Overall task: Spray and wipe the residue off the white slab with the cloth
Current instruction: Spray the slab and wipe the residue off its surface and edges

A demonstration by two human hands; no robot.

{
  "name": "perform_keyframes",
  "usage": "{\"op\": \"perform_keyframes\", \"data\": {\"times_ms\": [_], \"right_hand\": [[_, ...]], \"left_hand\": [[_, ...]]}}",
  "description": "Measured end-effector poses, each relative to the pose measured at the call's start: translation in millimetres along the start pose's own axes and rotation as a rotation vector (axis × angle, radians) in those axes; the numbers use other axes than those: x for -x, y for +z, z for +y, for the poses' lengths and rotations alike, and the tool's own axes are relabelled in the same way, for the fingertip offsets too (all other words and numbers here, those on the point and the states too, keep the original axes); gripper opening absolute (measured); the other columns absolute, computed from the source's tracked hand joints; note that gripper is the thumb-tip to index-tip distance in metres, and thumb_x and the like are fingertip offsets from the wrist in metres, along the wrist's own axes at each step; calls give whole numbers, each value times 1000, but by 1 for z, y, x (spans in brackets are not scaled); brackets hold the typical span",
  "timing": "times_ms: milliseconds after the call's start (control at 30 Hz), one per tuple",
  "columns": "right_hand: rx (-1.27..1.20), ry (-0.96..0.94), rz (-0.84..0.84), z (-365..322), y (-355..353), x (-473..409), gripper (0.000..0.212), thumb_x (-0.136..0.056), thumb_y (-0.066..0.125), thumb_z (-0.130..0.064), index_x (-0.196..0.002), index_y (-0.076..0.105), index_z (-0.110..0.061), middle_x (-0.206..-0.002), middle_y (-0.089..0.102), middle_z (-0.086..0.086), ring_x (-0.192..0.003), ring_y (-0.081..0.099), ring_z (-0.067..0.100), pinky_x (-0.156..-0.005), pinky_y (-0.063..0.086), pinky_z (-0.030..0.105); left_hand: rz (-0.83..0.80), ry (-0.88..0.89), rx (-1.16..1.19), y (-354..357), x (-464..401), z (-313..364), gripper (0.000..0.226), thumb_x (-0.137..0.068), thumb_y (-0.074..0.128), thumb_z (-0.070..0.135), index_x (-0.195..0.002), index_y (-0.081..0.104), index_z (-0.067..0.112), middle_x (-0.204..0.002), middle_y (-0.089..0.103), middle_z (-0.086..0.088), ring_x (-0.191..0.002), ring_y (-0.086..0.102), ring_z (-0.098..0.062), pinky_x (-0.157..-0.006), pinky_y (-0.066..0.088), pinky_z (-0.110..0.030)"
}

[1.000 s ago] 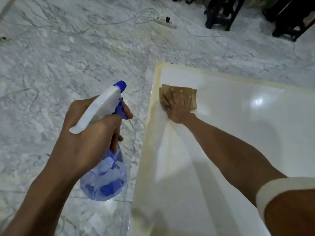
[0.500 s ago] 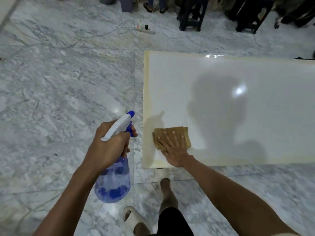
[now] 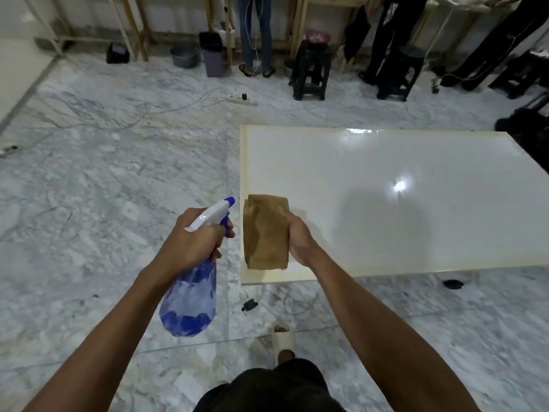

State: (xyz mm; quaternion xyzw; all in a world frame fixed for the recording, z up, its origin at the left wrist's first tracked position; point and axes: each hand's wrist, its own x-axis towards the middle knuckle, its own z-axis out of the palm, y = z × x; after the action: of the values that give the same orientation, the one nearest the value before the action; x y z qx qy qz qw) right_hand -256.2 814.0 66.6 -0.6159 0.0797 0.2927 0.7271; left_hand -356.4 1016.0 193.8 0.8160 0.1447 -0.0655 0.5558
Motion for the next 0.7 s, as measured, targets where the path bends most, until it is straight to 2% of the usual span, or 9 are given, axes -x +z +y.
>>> {"op": "perform_keyframes", "data": {"times_ms": [67, 133, 200, 267, 367, 533, 700], "right_hand": [[-233, -51, -30, -21, 16, 9, 52, -102, 44, -48, -130, 63, -9, -125, 69, 14, -110, 65, 30, -107, 45, 48], [-434, -114, -67, -35, 30, 14, 55, -102, 45, -47, -137, 58, -8, -133, 63, 16, -116, 61, 32, -111, 41, 49], [-585, -128, -114, -41, 42, 16, 62, -101, 45, -53, -144, 52, -8, -144, 55, 16, -129, 55, 33, -115, 37, 51], [-665, -112, -155, -43, 54, 18, 70, -99, 45, -59, -147, 47, -8, -148, 51, 16, -137, 49, 34, -118, 32, 52], [-689, -110, -207, -43, 71, 22, 71, -100, 40, -60, -148, 46, -8, -148, 51, 16, -138, 47, 35, -120, 29, 53], [-666, -98, -229, -36, 98, 29, 72, -101, 30, -63, -145, 50, -9, -144, 56, 17, -136, 50, 36, -117, 32, 54], [-624, -76, -204, -27, 118, 27, 72, -102, 28, -63, -144, 52, -10, -140, 59, 16, -132, 54, 35, -108, 45, 50]], "left_hand": [[-4, 18, -9, -4, 4, 6, 19, -86, 50, -2, -82, 68, -9, -71, 75, -7, -39, 55, -12, -68, 61, -52], [-2, 40, 1, -8, 9, 12, 24, -79, 52, 8, -80, 65, -12, -82, 75, -20, -40, 56, -15, -66, 61, -50], [17, 51, -24, -14, 12, 14, 22, -76, 51, 8, -71, 60, -11, -63, 67, -19, -41, 55, -21, -67, 61, -51], [52, 61, -56, -19, 13, 15, 20, -80, 50, -1, -61, 55, -3, -42, 54, -7, -42, 56, -24, -68, 61, -50], [85, 71, -54, -26, 20, 15, 25, -83, 50, -4, -59, 54, 0, -38, 53, -1, -39, 55, -21, -65, 60, -45], [101, 66, -31, -38, 37, 9, 23, -85, 50, -3, -63, 54, 2, -39, 53, 2, -36, 53, -20, -61, 55, -37], [120, 42, 15, -47, 45, -3, 16, -87, 51, -3, -83, 63, -12, -64, 61, -11, -35, 50, -18, -54, 57, -34]]}}
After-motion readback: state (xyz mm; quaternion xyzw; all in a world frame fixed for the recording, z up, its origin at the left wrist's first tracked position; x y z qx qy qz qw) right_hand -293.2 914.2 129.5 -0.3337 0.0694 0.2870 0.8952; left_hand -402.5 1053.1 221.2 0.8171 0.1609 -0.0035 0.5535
